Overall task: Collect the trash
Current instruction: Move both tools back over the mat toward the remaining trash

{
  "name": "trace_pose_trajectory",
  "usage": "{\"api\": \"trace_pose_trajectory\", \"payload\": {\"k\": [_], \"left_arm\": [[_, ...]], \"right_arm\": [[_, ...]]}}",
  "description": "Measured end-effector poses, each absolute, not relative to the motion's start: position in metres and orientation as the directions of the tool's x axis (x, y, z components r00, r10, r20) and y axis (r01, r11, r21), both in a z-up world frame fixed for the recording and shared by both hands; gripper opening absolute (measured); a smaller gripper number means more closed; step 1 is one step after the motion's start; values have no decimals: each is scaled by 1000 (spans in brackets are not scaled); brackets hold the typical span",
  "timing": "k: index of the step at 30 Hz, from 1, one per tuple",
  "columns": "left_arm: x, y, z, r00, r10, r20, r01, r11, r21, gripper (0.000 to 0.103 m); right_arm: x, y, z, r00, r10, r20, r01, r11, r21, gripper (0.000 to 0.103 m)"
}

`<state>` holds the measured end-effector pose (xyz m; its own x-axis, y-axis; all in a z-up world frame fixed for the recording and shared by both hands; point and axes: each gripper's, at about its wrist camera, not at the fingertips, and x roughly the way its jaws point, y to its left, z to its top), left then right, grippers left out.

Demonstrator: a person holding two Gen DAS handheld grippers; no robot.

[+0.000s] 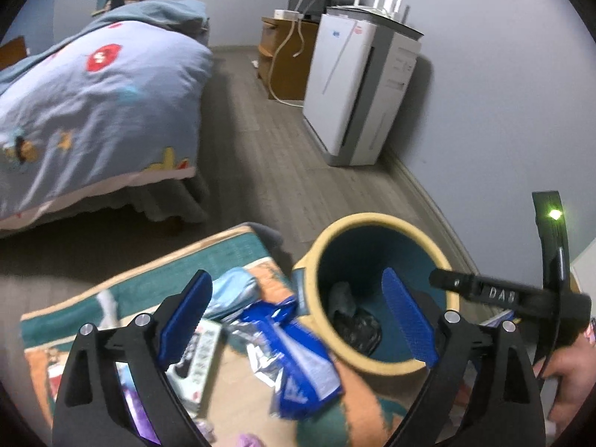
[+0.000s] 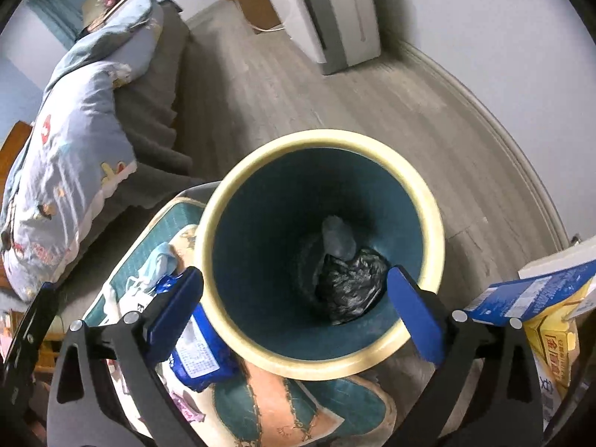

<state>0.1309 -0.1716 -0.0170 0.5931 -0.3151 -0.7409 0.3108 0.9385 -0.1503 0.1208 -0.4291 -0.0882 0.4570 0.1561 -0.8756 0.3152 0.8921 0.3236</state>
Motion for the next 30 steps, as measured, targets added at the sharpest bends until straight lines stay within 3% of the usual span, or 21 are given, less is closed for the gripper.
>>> {"api": "trace_pose_trajectory", "payload": {"k": [15, 30], "left_arm": [[58, -58, -1, 659, -92, -746, 174, 984, 32, 95], [25, 35, -13, 656, 26, -754, -7, 1000, 27, 96]], "right_arm": [[117, -370, -61, 511, 124, -851, 117, 970, 212, 97], [104, -303, -52, 515, 123, -848, -35, 992, 122, 97]]}}
